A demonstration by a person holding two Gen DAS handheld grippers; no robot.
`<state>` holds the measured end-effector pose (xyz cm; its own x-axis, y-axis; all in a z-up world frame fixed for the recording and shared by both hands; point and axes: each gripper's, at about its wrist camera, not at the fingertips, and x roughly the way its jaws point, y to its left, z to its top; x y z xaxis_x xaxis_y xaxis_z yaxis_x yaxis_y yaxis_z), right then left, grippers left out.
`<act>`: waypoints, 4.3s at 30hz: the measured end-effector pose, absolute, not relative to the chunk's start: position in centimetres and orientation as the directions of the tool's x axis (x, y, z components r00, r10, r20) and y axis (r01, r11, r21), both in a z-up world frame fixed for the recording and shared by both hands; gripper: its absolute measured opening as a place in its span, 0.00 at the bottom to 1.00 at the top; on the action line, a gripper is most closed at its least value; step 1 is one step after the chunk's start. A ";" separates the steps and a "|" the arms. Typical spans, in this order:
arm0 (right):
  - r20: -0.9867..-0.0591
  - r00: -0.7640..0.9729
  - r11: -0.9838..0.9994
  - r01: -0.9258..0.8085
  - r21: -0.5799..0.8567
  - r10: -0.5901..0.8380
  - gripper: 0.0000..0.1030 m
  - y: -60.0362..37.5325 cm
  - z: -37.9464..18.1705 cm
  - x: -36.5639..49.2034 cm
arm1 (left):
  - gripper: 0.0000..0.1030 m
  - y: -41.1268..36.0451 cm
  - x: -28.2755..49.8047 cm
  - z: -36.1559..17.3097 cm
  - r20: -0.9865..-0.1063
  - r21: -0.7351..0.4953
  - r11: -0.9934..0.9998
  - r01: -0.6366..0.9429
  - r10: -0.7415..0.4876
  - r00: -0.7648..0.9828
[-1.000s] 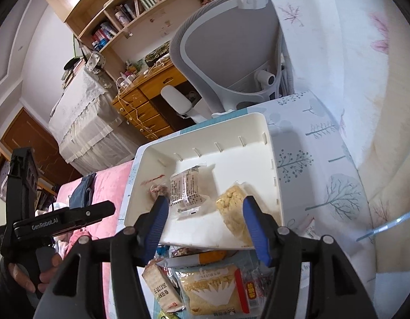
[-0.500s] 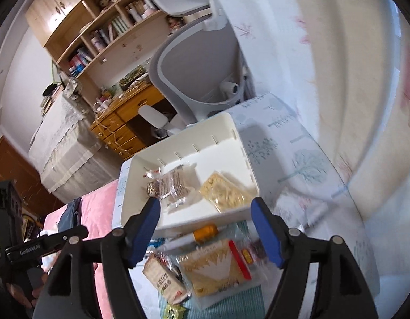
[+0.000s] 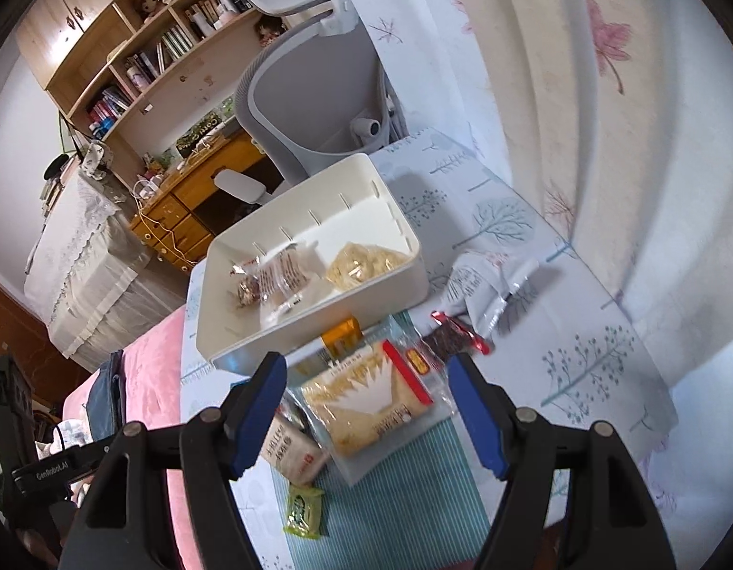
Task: Organize snacks
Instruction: 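Move left tool toward the green packet while right tool approaches the white printed pouch, then grasp the green packet with left tool while right tool grasps the white printed pouch, then carry both items into the white tray and open both tools to release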
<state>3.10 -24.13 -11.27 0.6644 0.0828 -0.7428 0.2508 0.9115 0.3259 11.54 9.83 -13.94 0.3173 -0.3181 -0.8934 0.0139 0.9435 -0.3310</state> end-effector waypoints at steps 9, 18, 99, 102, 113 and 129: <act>-0.770 0.637 0.944 0.223 0.244 0.048 0.69 -24.5 -11.9 3.1 | 0.78 10.1 8.7 -15.7 -0.924 -0.283 0.959 -0.036 -0.262 0.279; -0.810 0.586 0.989 0.108 0.096 0.015 0.69 -26.8 -12.9 5.3 | 0.78 7.6 7.3 -19.5 -0.961 -0.241 0.954 -0.180 -0.207 0.186; -0.866 0.464 0.977 -0.179 0.116 0.188 0.61 -33.5 -18.8 15.3 | 0.51 3.8 8.6 -23.5 -0.976 -0.216 0.876 -0.431 -0.181 0.122; -0.853 0.491 0.982 -0.146 0.120 0.177 0.59 -33.3 -17.9 15.2 | 0.51 4.1 9.6 -21.4 -0.974 -0.217 0.897 -0.385 -0.175 0.143; -0.778 0.604 0.984 -0.089 0.152 0.175 0.58 -31.0 -14.1 14.8 | 0.51 5.2 15.4 -13.0 -0.958 -0.227 0.956 -0.187 -0.184 0.221; -0.712 0.672 0.978 -0.101 0.182 0.202 0.58 -25.0 -11.3 17.5 | 0.52 5.5 25.4 -8.7 -0.921 -0.237 0.971 0.012 -0.229 0.316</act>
